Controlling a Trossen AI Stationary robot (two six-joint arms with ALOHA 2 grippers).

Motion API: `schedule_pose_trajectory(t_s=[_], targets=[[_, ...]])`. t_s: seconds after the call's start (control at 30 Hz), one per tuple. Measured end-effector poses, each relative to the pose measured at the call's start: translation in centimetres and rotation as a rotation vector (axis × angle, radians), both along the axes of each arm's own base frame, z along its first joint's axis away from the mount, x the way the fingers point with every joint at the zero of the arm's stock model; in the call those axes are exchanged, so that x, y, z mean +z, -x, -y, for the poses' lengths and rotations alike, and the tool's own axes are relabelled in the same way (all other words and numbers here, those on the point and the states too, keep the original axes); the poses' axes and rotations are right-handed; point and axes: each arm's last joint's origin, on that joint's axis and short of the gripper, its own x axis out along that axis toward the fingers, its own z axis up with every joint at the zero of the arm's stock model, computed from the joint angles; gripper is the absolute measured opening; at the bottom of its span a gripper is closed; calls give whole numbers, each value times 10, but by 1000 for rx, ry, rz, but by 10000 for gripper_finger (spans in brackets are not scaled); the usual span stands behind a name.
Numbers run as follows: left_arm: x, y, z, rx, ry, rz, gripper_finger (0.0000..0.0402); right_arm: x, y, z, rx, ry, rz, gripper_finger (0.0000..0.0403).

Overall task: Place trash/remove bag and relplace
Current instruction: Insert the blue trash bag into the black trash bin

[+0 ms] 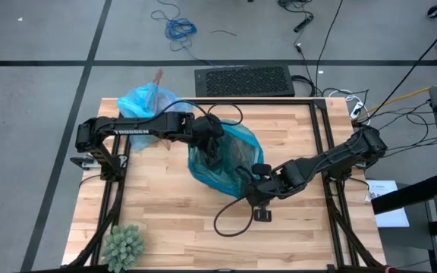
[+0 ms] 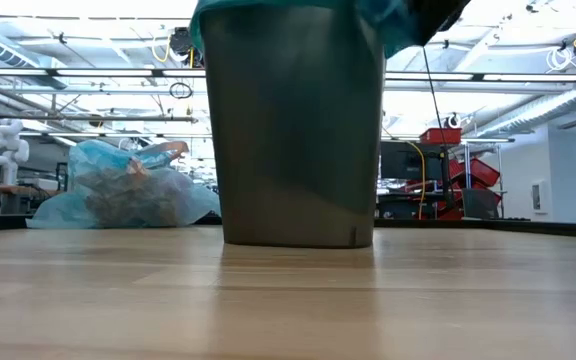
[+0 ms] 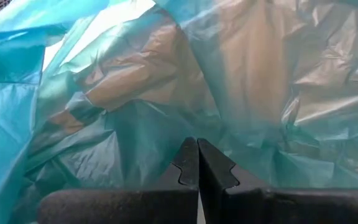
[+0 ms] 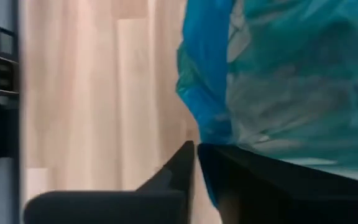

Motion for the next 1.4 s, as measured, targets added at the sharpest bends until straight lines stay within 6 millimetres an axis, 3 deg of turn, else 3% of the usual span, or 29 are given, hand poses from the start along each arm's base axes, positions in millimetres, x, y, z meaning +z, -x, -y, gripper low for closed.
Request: schedule_pose_trajectory(t_s=[0.2,0.37,0.53,0.7,0.87,1.13,1.27,1.4], targets=[[0,0,0,-1,0,-1,0,31,17,5,-70,-119,73,122],[0,0,0,-3,0,0,0,69,36,13,-98,-198,173,201],[0,0,0,-3,0,1,0,106,53,29,-223,-89,306,236],[1,-2,0,-4,-1,23,0,122,59,71,-461,165,355,218],[2,-3,0,-7,0,39,0,105,37,110,-461,254,231,195],[4,-2,1,-12,5,45,0,86,13,124,-379,268,138,176],[5,-1,2,-14,6,47,0,83,14,136,-432,322,101,125],[5,-2,5,-24,5,50,0,75,15,151,-470,353,66,30]])
